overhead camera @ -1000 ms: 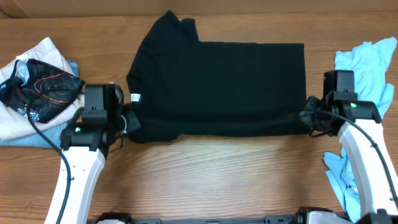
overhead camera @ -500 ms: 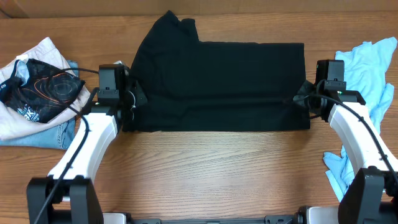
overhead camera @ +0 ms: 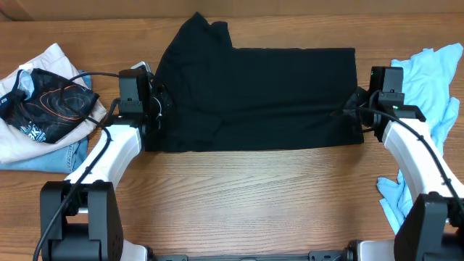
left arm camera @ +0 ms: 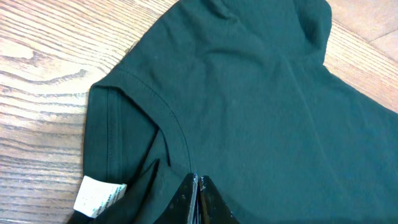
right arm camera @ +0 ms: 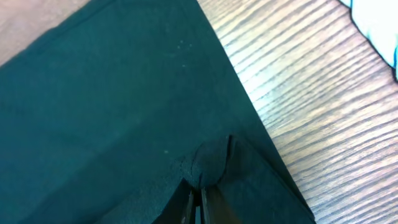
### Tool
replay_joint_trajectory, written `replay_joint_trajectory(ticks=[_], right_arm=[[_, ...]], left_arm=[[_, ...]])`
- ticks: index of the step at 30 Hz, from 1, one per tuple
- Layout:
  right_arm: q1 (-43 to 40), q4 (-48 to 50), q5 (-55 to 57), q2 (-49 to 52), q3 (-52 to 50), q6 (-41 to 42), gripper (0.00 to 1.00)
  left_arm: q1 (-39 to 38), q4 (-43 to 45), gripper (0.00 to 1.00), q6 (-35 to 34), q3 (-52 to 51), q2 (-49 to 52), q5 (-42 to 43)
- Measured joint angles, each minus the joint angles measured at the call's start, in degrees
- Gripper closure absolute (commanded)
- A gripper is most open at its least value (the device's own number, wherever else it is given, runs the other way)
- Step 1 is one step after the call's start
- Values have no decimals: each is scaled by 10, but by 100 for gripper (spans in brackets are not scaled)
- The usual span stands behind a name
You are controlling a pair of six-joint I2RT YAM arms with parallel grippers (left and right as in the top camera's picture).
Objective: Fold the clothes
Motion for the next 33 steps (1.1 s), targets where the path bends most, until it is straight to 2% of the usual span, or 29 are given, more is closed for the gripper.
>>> replay_joint_trajectory(ticks=[6,9,17,25,26,29,30,33], right_arm=[[0,12,7,35,0,0,95],[0,15,12,55,0,0,93],[0,27,23,74,0,0,93],[0,30,26,75,0,0,92],[0,30,26,75,0,0,92],[0,30,26,75,0,0,92],[0,29,26,75,0,0,92],[0,30,26,75,0,0,92]], left_arm=[[0,-36,62,-1,0,0,10],[0,-41,56,10,0,1,18],[0,-45,56,32,0,10,28],[0,-28,56,39,0,73,30],[0,-26,58,40,0,81,30],[0,-21,84,41,0,88,30],[0,-17,95,47,0,88,31],[0,0,96,47,0,88,40]])
